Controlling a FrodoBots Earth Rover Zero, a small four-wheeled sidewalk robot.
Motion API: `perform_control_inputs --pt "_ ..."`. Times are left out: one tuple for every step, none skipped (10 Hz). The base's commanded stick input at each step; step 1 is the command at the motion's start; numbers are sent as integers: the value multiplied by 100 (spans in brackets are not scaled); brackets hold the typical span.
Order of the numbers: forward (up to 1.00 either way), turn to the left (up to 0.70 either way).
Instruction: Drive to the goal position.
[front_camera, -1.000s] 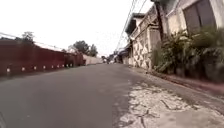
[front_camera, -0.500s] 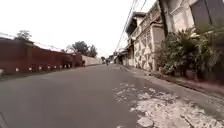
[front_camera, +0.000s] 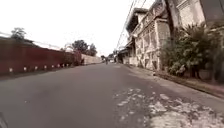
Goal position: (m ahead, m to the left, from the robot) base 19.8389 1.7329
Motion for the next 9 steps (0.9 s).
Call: perform_control_inputs --pt "100 0" --pt "100 0" --pt "100 0" --pt "100 0" --pt "100 0" --pt "100 0" --pt "100 0" --pt "100 0" --pt "100 0"
